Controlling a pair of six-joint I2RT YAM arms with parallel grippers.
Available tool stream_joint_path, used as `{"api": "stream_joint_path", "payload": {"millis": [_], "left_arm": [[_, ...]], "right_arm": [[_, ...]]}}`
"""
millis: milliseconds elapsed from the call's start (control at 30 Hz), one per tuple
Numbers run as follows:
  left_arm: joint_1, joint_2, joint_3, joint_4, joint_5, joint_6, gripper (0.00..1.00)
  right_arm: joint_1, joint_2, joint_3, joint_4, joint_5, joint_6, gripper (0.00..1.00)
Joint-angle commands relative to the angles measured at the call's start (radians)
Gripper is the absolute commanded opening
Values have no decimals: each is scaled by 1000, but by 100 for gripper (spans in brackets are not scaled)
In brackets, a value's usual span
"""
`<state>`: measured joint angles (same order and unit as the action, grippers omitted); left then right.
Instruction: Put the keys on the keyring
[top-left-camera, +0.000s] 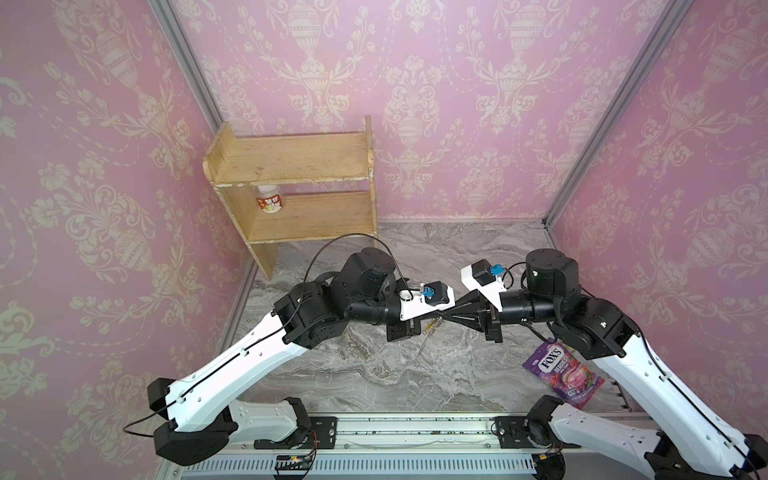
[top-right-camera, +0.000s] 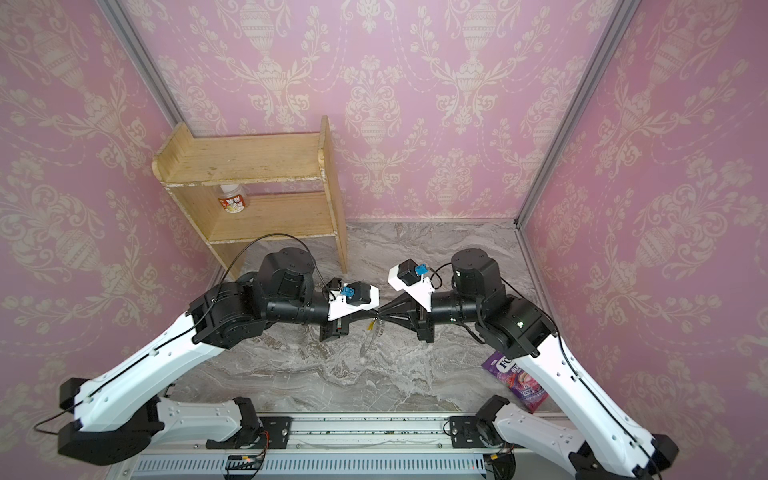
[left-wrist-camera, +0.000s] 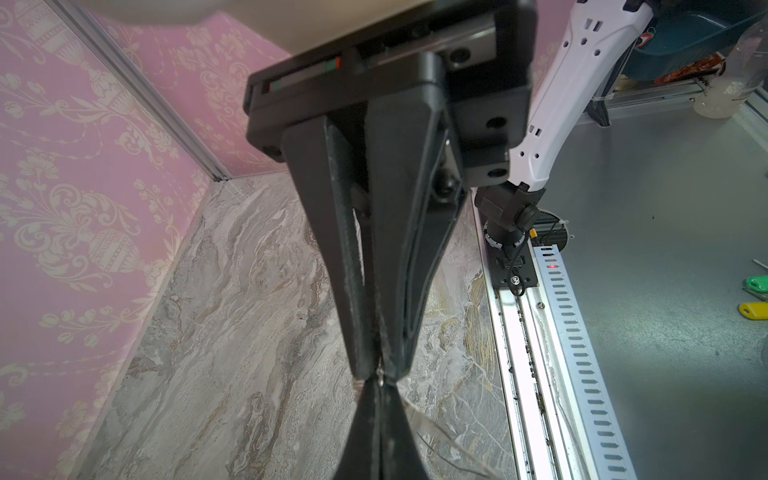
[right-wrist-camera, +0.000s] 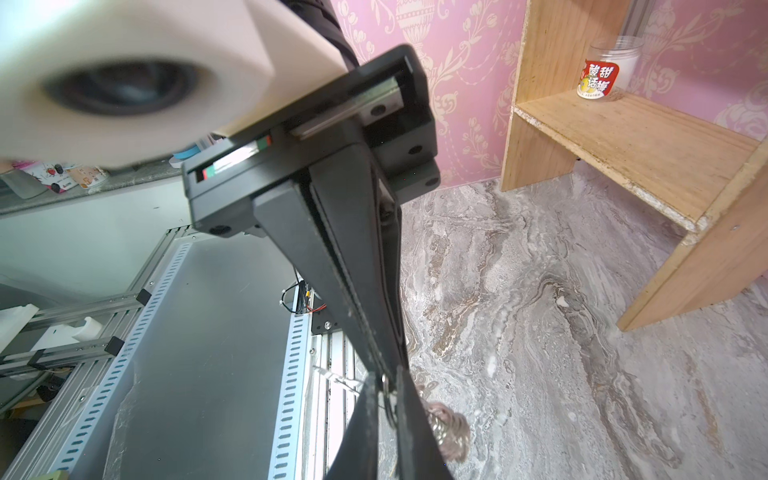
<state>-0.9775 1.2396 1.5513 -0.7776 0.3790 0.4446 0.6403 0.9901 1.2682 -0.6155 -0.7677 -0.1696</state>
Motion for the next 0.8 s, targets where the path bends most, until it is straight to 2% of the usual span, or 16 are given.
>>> {"api": "stream_joint_path", "payload": {"millis": [0,100,200,300,333,400,467,567,700,767], "left_arm": [[-9,-6,27,34,16,-4,0],[-9,-7,26,38,12,-7,0],[-8,-19,13,63,-2,-18,0],[-9,-36,-7,96,-21,-30,2],[-9,-42,-17,113,-31,-37,16],[-7,-60,-45,149,-52,-58,32],[-7,-87,-86,204,-87,-90,54],[3,-148,-192,326,-113,-177,70],[19,-204,-319,479,-62,-304,71],[19,-214,-354,517,-39,-340,66]], "right_arm": [[18,12,22,-9,-23,-23,9],[21,0,17,0,0,-16,0],[22,-6,15,-7,9,-20,0],[22,-46,-22,62,48,17,0],[23,-62,-37,95,57,35,0],[22,-80,-58,151,65,68,0],[21,-96,-78,195,72,96,0],[20,-132,-137,275,104,138,0],[18,-168,-189,387,130,195,0],[18,-183,-211,439,145,219,0]]}}
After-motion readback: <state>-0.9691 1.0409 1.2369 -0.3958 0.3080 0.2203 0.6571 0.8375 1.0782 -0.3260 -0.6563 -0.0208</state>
